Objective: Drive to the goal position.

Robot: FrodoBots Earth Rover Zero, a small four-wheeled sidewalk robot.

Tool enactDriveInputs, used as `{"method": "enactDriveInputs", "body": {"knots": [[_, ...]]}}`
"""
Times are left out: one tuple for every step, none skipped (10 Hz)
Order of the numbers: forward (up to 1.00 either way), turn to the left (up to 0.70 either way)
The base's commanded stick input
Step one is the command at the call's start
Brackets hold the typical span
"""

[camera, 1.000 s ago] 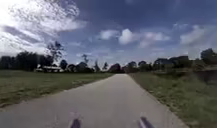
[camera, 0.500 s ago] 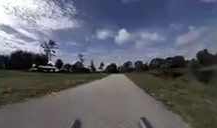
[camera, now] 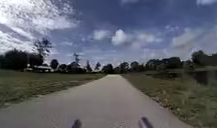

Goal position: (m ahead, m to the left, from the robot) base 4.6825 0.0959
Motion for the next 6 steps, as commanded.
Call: {"method": "enactDriveInputs", "body": {"knots": [[0.69, 0.03], [0.69, 0.03], [0.69, 0.03], [0.69, 0.03], [0.69, 0.03], [0.69, 0.04]]}}
